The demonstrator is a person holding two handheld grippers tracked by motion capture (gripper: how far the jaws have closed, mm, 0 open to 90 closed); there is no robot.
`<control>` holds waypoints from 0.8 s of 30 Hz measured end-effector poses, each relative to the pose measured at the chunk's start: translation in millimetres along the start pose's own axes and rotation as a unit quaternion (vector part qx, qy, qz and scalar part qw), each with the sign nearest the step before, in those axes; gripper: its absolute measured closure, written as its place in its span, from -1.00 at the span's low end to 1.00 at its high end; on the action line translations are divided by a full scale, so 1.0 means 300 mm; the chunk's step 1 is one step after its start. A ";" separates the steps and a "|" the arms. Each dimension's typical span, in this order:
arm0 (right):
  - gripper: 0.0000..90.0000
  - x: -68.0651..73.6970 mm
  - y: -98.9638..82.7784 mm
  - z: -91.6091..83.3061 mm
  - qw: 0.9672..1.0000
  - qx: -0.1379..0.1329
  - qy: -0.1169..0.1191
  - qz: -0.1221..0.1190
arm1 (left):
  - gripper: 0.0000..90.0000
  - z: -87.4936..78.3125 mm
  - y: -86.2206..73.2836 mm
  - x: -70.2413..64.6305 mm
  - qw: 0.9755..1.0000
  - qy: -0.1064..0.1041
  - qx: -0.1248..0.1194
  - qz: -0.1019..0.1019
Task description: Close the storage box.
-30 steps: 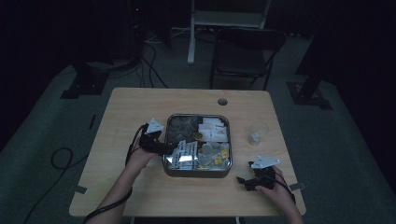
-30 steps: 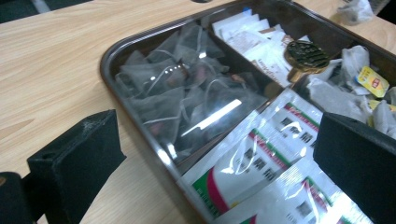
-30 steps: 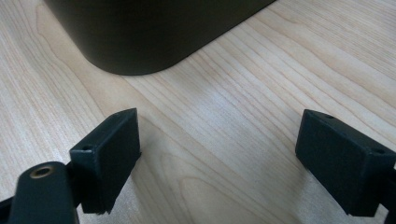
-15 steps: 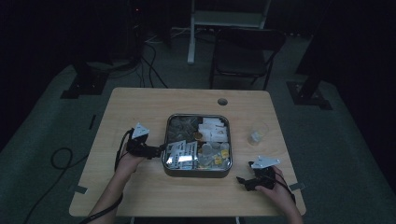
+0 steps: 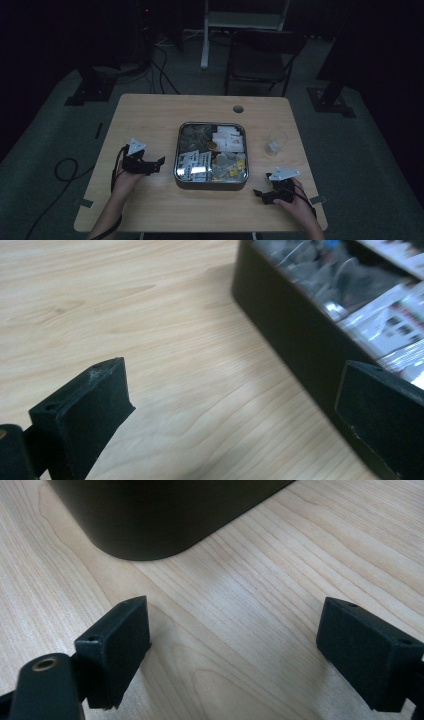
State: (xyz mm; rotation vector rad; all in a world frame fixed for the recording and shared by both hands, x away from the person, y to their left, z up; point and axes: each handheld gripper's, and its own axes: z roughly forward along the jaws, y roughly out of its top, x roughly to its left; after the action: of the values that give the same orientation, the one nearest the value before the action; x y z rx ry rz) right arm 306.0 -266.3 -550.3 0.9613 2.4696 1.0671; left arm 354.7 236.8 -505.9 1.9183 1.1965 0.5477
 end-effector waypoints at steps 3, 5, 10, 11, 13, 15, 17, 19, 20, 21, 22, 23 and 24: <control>-0.70 0.000 0.000 0.000 1.000 0.000 0.000 0.000 | -0.96 -0.005 -0.028 0.016 1.000 0.010 0.004 -0.005; -0.70 0.000 0.000 0.000 1.000 0.000 0.000 0.000 | -0.96 -0.009 -0.045 0.026 1.000 0.019 0.009 -0.006; -0.70 0.000 0.000 0.000 1.000 0.000 0.000 0.000 | -0.96 -0.016 -0.079 0.052 0.999 0.024 0.022 -0.021; -0.70 0.000 0.000 0.000 1.000 0.000 0.000 0.000 | -0.96 -0.017 -0.084 0.057 0.999 0.029 0.023 -0.021; -0.70 0.000 0.000 0.000 1.000 0.000 0.000 0.001 | -0.96 -0.023 -0.093 0.065 0.999 0.042 0.027 -0.020; -0.70 0.001 0.000 0.000 1.000 0.000 0.000 0.001 | -0.96 -0.030 -0.105 0.077 0.998 0.046 0.025 -0.030; -0.70 0.000 0.000 0.000 1.000 0.000 0.000 0.001 | -0.96 -0.039 -0.117 0.089 0.998 0.050 0.024 -0.036; -0.70 0.000 0.000 0.000 1.000 0.000 0.000 0.001 | -0.96 -0.046 -0.129 0.101 0.997 0.055 0.027 -0.039; -0.70 0.000 0.000 0.000 1.000 0.000 0.000 0.000 | -0.96 -0.049 -0.136 0.106 0.997 0.056 0.027 -0.042; -0.70 0.000 0.000 0.000 1.000 0.000 0.000 0.001 | -0.96 -0.052 -0.142 0.111 0.997 0.057 0.029 -0.045; -0.70 0.000 0.000 0.000 1.000 0.000 0.000 0.001 | -0.96 -0.056 -0.148 0.116 0.997 0.059 0.030 -0.047; -0.70 0.000 0.000 0.000 1.000 0.000 0.000 0.001 | -0.96 -0.060 -0.155 0.121 0.996 0.062 0.031 -0.048; -0.70 0.000 0.000 0.000 1.000 0.000 0.000 0.000 | -0.96 -0.064 -0.163 0.128 0.996 0.064 0.035 -0.048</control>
State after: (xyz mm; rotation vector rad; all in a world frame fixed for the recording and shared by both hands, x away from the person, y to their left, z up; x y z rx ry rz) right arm 306.0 -266.3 -550.3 0.9610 2.4697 1.0670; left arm 332.1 290.1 -535.7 1.8950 1.3989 0.5909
